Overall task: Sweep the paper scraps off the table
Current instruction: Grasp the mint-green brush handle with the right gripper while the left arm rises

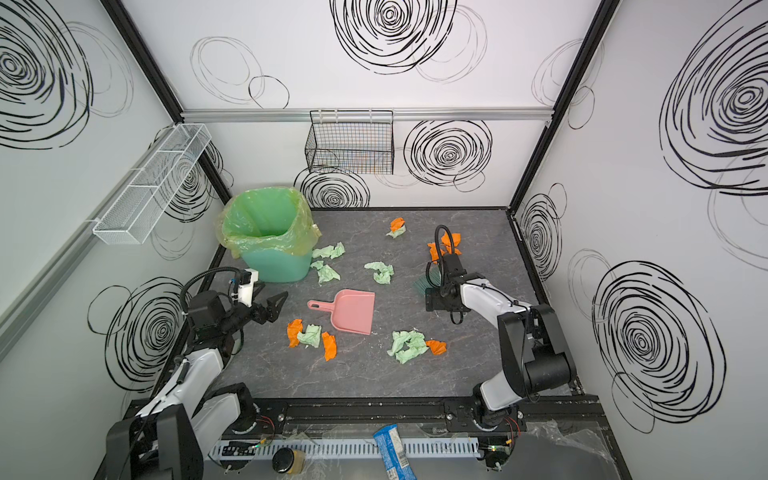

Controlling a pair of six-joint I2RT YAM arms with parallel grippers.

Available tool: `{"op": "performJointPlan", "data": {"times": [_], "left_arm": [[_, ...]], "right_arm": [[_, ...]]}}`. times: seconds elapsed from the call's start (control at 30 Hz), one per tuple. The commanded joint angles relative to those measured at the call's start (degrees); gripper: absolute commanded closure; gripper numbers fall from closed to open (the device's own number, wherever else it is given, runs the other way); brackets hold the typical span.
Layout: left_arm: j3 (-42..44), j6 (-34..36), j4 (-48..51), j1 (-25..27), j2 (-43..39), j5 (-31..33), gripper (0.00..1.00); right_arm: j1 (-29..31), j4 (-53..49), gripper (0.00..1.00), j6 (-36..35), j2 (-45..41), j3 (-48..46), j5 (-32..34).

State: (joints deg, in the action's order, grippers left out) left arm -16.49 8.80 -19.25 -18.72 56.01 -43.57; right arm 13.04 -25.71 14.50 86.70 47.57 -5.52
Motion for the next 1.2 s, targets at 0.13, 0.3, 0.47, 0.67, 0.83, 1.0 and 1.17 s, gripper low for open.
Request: {"op": "performJointPlan", "data": {"times": [0.13,0.3,0.47,0.67,0.83,1.0,1.17], "left_arm": [[-0.8,0.6,-0.8,-0.4,0.9,-1.3,0.04],[-1.2,0.5,-1.0,-0.4,1.7,-1.1,0.04],[-1.2,0.8,-0.5,-0.5,1.7,-1.1,0.04],[-1.2,0.8,-0.7,-0.5,2.0,-1.3,0.04],[-1.4,0.8,-0.7,-0.5,2.2,-1.5,0.04],[-1.4,0.8,-1.0,-0.5,2.3,-1.3,0.04],[-1.4,0.8,-0.9,-0.4,2.5,-1.3,0.04]], "right_arm": [[-2.0,-4.8,0.08,-5.0,-1.7,3.7,4.1],[-4.3,-3.5,0.11,-8.8,0.3,4.0,-2.5],[-4.9,-4.7,0.12,-12.0,4.1,5.5,-0.6],[-3.4,-5.8,0.12,-12.5,7.5,6.6,-0.9],[-3.1,-6.3,0.15,-12.4,9.1,7.0,-0.6],[-1.8,-6.6,0.26,-12.5,10.3,7.3,-1.2],[0.0,-6.5,0.41,-12.4,11.3,7.5,-3.2]]}}
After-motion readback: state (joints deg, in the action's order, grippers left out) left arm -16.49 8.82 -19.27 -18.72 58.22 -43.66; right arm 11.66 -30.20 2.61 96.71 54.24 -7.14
